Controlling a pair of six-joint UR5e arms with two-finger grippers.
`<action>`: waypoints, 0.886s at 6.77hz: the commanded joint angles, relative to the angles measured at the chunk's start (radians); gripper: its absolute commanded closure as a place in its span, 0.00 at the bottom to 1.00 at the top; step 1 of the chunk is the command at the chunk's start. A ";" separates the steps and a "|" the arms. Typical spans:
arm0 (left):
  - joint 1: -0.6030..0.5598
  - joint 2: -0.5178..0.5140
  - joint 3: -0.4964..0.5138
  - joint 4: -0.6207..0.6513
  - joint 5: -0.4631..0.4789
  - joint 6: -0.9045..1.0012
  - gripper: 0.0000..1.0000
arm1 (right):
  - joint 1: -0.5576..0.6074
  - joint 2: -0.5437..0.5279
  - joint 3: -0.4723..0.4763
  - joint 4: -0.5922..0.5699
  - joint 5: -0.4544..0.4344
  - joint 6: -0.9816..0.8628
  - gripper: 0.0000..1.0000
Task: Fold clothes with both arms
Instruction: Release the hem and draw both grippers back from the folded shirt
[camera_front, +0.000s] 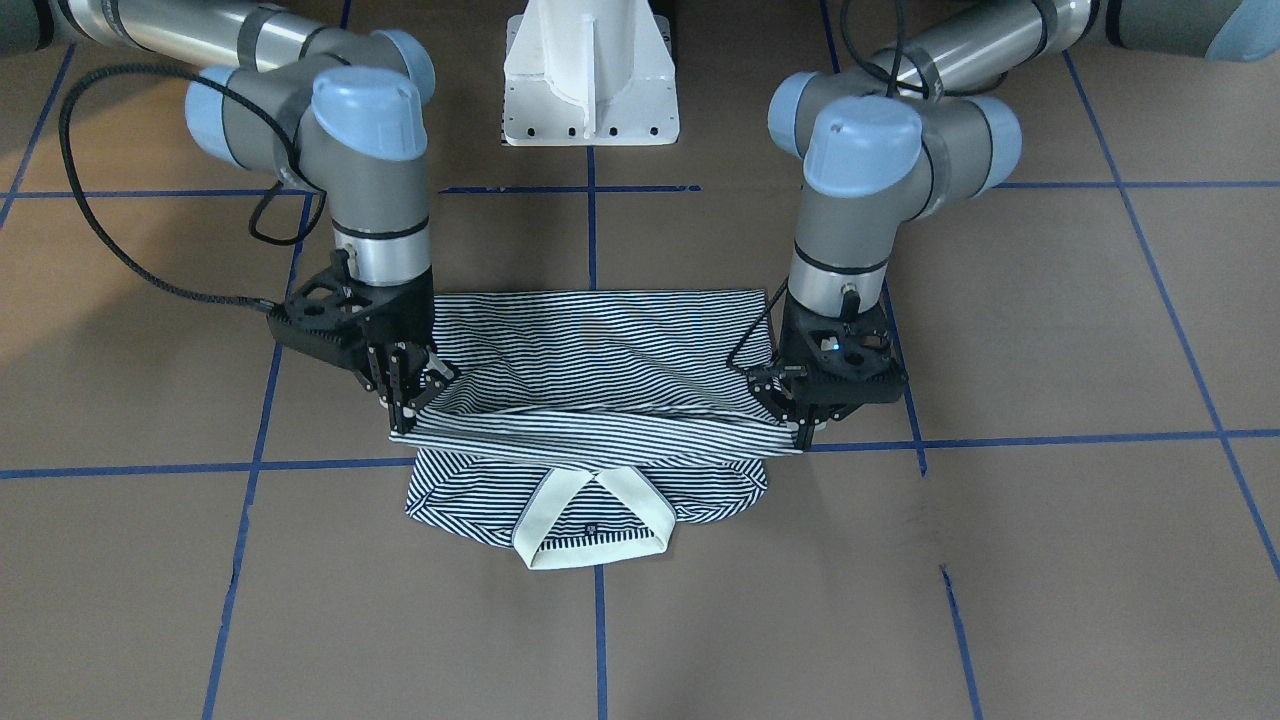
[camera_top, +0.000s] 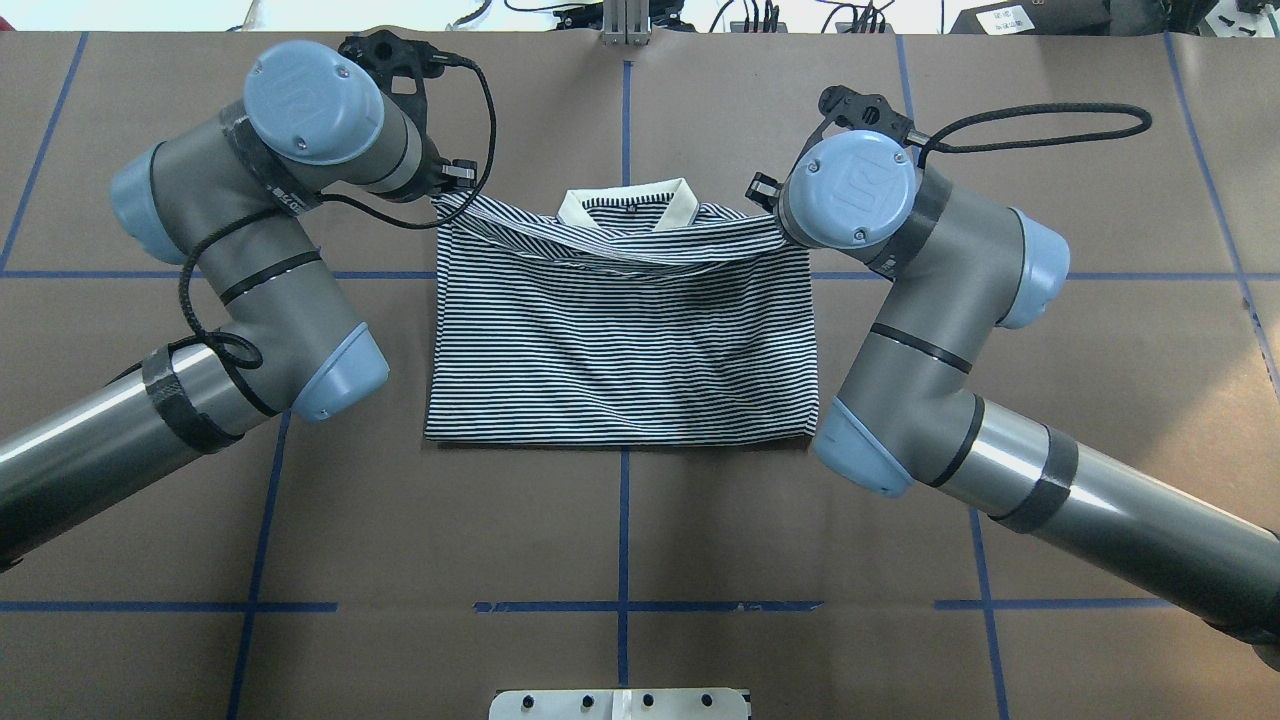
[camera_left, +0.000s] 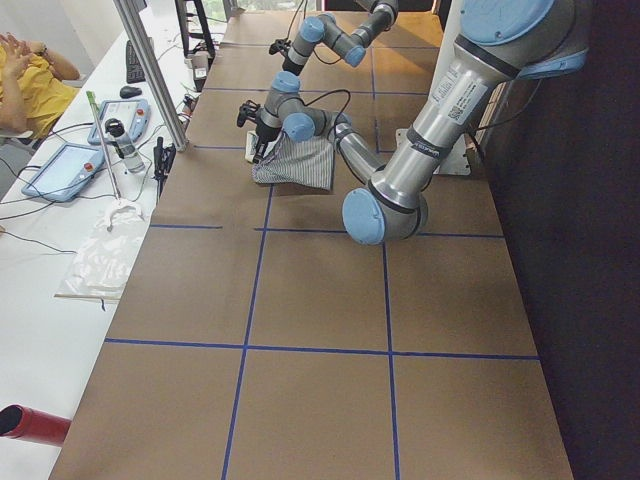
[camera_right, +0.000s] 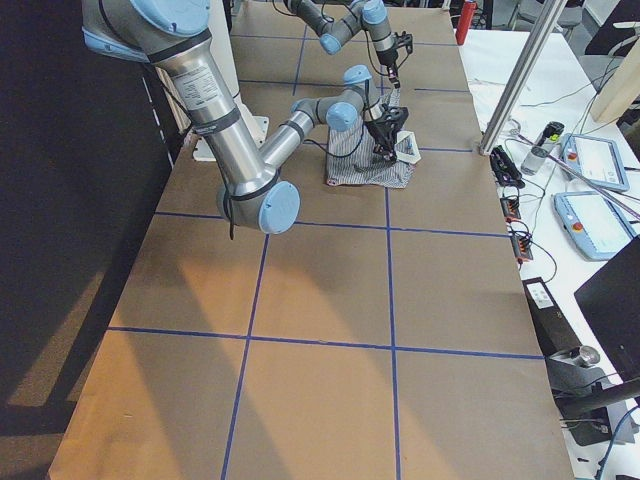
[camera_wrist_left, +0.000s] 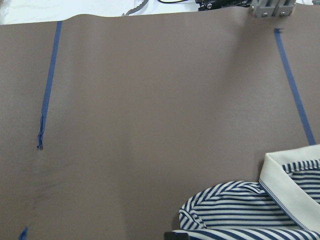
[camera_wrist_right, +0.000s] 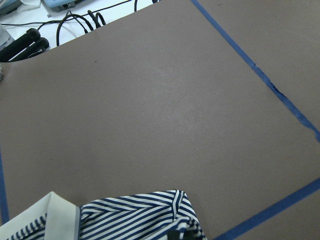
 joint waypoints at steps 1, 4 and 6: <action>0.002 -0.013 0.108 -0.079 0.003 0.005 1.00 | 0.004 0.012 -0.117 0.091 -0.001 -0.017 1.00; 0.002 0.010 0.079 -0.120 -0.005 0.127 0.00 | -0.003 0.009 -0.136 0.094 0.000 -0.115 0.00; 0.000 0.137 -0.121 -0.113 -0.087 0.193 0.00 | 0.062 -0.003 -0.053 0.086 0.137 -0.297 0.00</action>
